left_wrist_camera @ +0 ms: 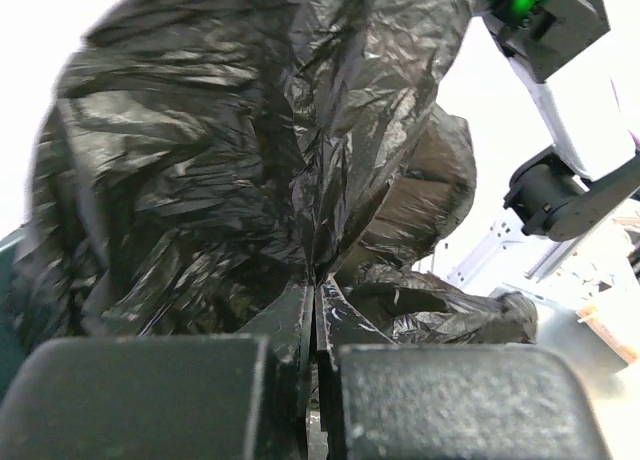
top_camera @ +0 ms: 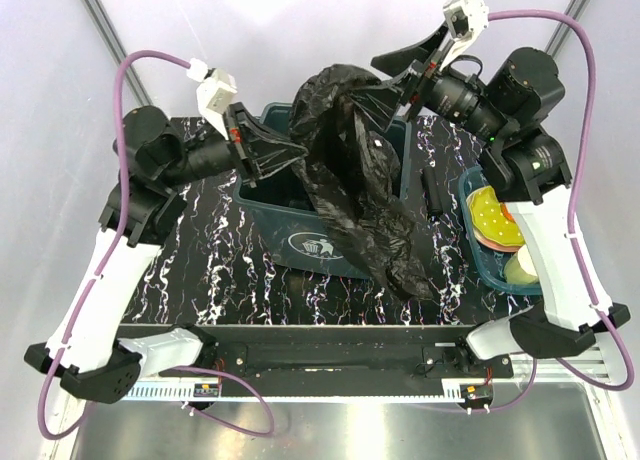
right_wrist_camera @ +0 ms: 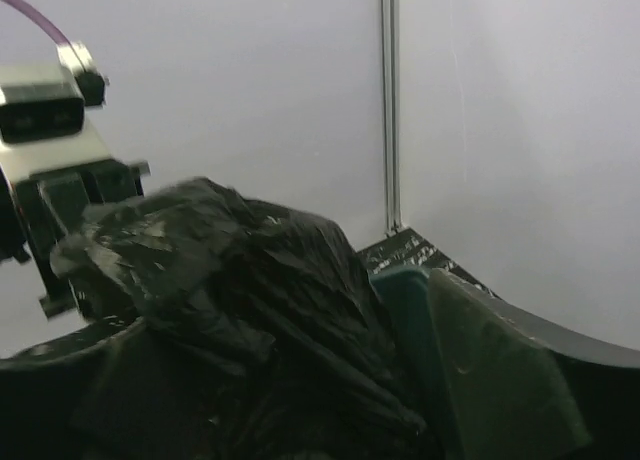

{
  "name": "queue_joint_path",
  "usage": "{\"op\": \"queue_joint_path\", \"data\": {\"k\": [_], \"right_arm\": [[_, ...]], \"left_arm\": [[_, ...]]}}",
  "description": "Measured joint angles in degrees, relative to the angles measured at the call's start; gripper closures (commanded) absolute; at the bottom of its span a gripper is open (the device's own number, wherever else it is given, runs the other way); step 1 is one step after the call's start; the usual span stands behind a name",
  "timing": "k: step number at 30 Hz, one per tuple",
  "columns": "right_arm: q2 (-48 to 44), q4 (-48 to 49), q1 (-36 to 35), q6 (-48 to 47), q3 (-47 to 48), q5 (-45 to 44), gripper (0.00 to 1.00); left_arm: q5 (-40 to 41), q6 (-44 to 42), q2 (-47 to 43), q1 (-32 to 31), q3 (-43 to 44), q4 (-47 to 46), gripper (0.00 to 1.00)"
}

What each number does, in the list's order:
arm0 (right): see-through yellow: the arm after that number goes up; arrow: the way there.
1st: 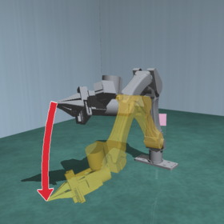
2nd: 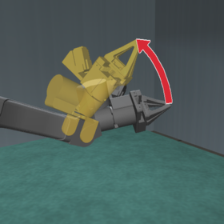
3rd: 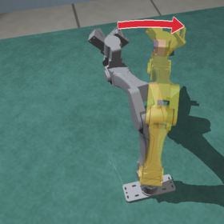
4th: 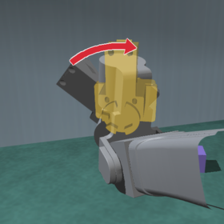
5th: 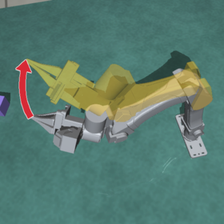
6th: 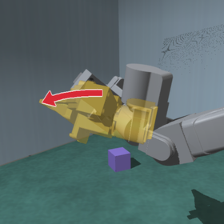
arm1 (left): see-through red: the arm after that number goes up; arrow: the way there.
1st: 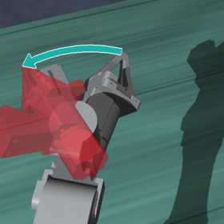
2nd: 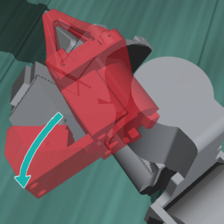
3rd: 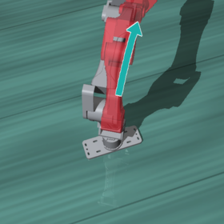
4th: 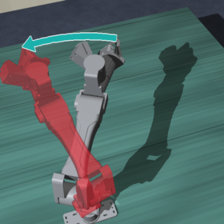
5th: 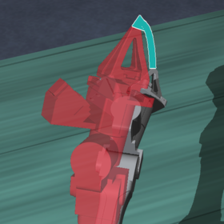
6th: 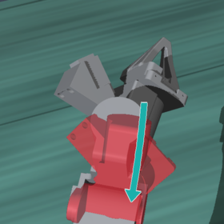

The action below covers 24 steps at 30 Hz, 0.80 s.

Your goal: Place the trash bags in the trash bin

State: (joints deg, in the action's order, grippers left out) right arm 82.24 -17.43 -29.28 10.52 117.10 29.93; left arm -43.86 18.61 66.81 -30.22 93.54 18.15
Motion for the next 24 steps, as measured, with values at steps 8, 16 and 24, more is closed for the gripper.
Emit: {"op": "queue_joint_path", "data": {"k": [8, 16, 24], "right_arm": [[-5.7, -16.4, 0.0, -4.2, 0.9, -0.3, 0.00], [-11.9, -24.5, 0.0, -6.3, -0.3, 7.0, 0.00], [-21.6, -25.5, -0.1, -6.3, -16.3, 7.5, 0.00]], "left_arm": [[-3.8, 0.3, -2.6, 4.8, -1.1, -0.7, 1.00], [-4.4, 0.9, -2.6, 7.0, -1.4, -1.1, 1.00], [-5.8, 2.8, -2.2, 10.2, -1.9, -2.5, 1.00]]}}
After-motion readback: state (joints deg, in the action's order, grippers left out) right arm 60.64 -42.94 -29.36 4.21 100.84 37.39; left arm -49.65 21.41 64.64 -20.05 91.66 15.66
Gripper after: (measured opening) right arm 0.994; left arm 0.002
